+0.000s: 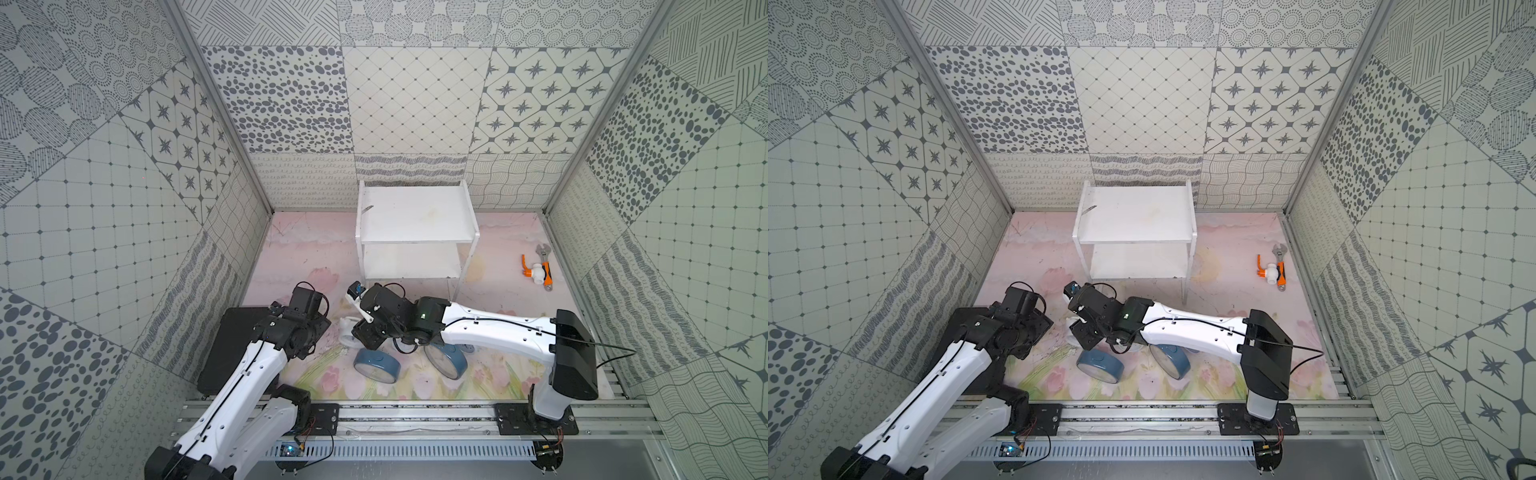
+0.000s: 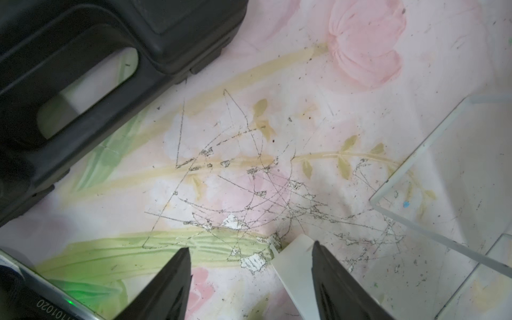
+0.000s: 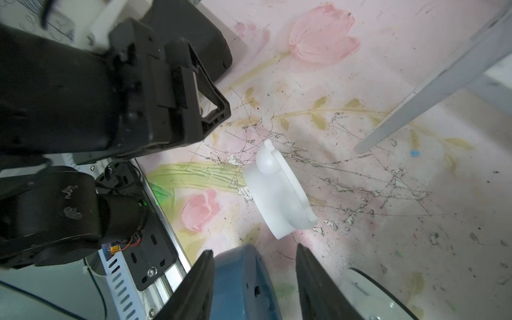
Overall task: Place the alarm clocks on the shelf by style
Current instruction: Pick up the alarm from the center of the board.
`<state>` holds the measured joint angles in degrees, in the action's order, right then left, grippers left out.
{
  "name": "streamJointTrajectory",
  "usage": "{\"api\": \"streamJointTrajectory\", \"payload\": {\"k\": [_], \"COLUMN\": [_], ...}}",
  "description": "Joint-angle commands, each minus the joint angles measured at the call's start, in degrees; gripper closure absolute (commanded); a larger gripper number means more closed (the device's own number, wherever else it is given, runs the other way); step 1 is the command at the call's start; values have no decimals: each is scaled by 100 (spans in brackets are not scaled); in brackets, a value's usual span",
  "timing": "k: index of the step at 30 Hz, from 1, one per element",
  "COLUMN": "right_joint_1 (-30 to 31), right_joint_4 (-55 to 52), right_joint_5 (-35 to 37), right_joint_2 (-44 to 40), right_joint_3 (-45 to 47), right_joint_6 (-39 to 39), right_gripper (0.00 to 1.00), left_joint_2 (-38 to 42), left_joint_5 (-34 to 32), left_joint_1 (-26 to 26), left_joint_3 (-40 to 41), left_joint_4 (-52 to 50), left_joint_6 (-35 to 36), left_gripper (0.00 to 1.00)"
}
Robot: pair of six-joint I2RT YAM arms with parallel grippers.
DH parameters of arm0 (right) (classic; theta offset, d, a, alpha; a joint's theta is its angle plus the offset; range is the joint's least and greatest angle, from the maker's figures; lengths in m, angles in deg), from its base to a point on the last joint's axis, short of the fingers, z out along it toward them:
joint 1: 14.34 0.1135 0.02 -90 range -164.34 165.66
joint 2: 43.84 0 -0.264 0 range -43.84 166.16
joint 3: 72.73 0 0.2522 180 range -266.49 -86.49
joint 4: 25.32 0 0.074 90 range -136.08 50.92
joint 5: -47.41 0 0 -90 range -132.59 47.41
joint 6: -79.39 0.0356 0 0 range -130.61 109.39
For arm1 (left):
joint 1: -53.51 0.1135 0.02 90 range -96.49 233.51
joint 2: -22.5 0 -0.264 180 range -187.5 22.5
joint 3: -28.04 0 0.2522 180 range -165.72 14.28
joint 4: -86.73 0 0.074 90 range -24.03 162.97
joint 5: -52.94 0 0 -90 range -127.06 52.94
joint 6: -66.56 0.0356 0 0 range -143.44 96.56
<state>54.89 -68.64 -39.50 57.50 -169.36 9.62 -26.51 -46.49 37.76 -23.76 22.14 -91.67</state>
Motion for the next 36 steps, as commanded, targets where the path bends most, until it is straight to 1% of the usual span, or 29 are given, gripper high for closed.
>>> {"api": "streamJointTrajectory", "payload": {"k": [1, 6, 10, 14, 17, 24, 29, 36], "right_joint_1": [-119, -147, -164, -173, -173, -191, -190, -182], "right_joint_4": [291, 94, 187, 149, 84, -78, -6, 47], "right_joint_5": [-258, -128, 95, -46, 67, 261, 171, 142], "right_joint_2": [162, 475, 606, 854, 990, 1174, 1221, 1257], "right_joint_3": [-296, -549, -596, -884, -1002, -1193, -1082, -1042], "right_joint_6": [-265, -362, -327, -365, -372, -432, -366, -304], "right_gripper": [48, 48, 50, 54, 56, 56, 55, 60], "left_joint_2": [51, 77, 116, 205, 278, 335, 325, 298], "left_joint_5": [98, 148, 159, 123, 98, 116, 127, 178], "left_joint_1": [46, 50, 52, 52, 50, 48, 47, 51], "left_joint_3": [40, 179, 236, 240, 255, 297, 289, 349], "left_joint_4": [-345, -279, -261, -357, -429, -459, -428, -384], "left_joint_6": [-153, -199, -140, -123, -131, -127, -95, -128], "left_gripper": [29, 29, 32, 33, 33, 33, 34, 35]}}
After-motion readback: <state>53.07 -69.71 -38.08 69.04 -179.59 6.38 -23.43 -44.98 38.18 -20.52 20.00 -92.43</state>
